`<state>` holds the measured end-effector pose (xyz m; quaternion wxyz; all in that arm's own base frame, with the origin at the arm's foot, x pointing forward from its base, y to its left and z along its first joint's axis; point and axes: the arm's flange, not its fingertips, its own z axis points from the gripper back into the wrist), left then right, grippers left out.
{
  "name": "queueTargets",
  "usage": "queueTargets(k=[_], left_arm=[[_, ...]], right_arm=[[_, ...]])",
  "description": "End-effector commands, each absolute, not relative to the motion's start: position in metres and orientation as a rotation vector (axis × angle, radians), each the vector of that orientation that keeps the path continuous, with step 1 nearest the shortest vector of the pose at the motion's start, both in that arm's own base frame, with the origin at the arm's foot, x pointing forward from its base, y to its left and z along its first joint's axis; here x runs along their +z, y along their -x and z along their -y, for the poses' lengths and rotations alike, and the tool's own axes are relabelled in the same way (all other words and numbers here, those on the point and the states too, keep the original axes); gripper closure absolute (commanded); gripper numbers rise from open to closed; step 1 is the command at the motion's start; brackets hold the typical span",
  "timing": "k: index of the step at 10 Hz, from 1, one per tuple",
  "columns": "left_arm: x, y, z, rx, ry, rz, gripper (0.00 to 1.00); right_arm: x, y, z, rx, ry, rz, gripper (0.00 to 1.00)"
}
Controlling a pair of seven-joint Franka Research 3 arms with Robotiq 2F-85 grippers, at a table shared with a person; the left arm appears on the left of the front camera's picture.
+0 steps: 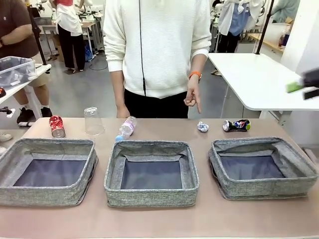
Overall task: Sort the waste into the appropriate baskets.
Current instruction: Pick up the waste item pointed out by the person.
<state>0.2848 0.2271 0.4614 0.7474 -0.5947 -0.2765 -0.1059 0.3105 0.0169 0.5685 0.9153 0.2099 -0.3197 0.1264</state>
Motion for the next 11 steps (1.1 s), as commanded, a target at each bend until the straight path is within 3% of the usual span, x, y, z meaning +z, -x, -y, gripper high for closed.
queueTargets(k=[1,3,4,6,7,11], left_arm=[[0.464,-0.284,-0.229,-0.249,1.313,0.632,0.0],[0.464,-0.284,-0.229,-0.249,1.313,0.632,0.0],[0.464,-0.284,-0.229,-0.249,1.313,0.632,0.0],[0.464,-0.284,-0.229,-0.249,1.313,0.632,0.0],[0.464,-0.284,-0.229,-0.249,1.313,0.632,0.0],[0.464,-0.284,-0.229,-0.249,1.313,0.632,0.0]], right_arm=[[0.539,-0.352,-0.094,0.54,-0.014,0.481,0.0],[0.53,-0.348,-0.099,0.5,-0.063,0.427,0.0],[0.54,-0.324,-0.132,0.493,-0.168,0.554,0.0],[0.517,-0.338,-0.139,0.548,-0.077,0.472,0.0],[0.513,-0.347,-0.139,0.525,-0.037,0.523,0.0],[0.424,-0.494,-0.147,0.542,-0.04,0.575,0.0]])
